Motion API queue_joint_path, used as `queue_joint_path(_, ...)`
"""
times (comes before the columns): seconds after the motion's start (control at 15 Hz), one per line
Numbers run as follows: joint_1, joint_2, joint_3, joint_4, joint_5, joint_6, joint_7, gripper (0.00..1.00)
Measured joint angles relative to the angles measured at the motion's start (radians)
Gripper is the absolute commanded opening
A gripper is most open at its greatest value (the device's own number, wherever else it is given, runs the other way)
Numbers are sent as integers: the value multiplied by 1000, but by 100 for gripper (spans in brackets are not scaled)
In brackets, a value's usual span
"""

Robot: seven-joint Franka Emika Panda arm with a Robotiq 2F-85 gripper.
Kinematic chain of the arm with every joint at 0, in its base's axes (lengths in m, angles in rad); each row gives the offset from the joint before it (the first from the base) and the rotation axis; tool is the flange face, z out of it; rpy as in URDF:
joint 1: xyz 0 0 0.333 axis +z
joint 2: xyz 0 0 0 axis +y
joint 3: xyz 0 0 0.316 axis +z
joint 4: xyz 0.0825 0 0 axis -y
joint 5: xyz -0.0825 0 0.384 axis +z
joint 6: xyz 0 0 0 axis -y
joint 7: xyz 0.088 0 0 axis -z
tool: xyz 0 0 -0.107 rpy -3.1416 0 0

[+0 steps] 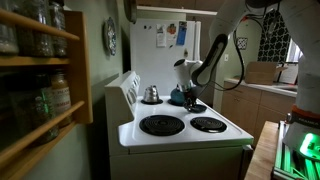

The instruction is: Move the plate on the stove forward

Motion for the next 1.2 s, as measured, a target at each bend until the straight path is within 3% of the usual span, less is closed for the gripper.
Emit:
queue_joint_path(0.2,0,-4,0,0,-8,1,-3,98)
queue_joint_path(0.27,1,-10,0,-2,-18,2,-6,100)
queue_joint_path(0.6,-13,-127,28,-58,-7,3,-124,100)
queue_joint_path(0.87,-48,-296,72,-141,127,-5,-341,100)
queue_joint_path(1.2,-76,-455,102,-186,319,-106,-631,100)
